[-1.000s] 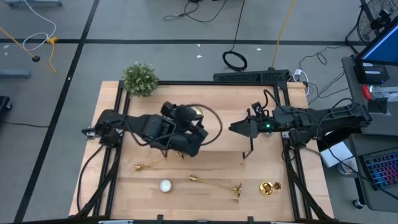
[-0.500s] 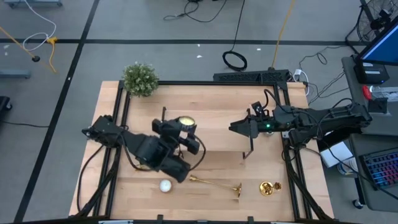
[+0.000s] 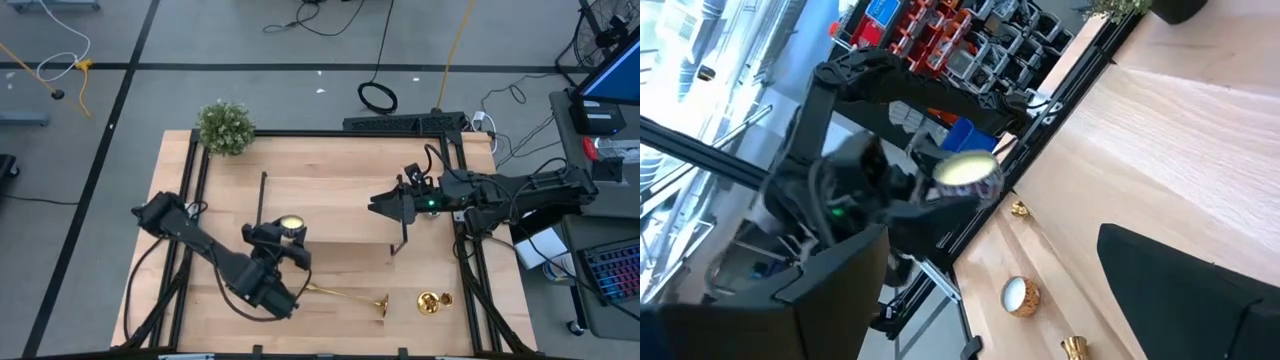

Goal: Pick & Place candle stick holders
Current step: Put the black scented candle on the shelf

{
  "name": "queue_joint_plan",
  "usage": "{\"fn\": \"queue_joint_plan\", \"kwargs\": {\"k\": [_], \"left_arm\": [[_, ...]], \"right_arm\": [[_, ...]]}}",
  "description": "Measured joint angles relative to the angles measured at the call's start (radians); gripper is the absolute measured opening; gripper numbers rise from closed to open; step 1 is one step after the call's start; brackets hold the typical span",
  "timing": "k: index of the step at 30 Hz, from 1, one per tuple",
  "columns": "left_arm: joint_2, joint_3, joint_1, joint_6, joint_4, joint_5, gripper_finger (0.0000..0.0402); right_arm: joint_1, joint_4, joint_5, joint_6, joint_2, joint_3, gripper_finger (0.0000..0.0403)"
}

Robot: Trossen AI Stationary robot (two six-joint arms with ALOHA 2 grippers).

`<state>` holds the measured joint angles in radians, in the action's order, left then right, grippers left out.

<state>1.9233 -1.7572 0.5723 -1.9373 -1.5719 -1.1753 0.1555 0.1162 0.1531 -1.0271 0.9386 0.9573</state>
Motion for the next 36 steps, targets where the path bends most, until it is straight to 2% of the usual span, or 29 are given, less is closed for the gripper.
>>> {"fn": "queue_joint_plan", "kwargs": {"k": [5, 10, 15, 36], "left_arm": [[0.000, 0.122, -0.001, -0.069, 0.001, -0.004, 0.0299], [0.000, 0.256, -0.009, -0.201, 0.004, -0.010, 0.0299], [-0.001, 0.309, -0.011, -0.264, -0.004, -0.039, 0.0299], [-0.003, 0.307, -0.034, 0.030, 0.236, -0.050, 0.0299]], "right_arm": [[0.000, 0.000, 0.000, 0.003, 0.000, 0.000, 0.0357], [0.000, 0.000, 0.000, 0.010, 0.000, 0.000, 0.0357], [0.000, 0.000, 0.002, 0.018, 0.000, 0.000, 0.0357], [0.000, -0.042, 0.030, 0.000, 0.001, -0.001, 0.0357]]}}
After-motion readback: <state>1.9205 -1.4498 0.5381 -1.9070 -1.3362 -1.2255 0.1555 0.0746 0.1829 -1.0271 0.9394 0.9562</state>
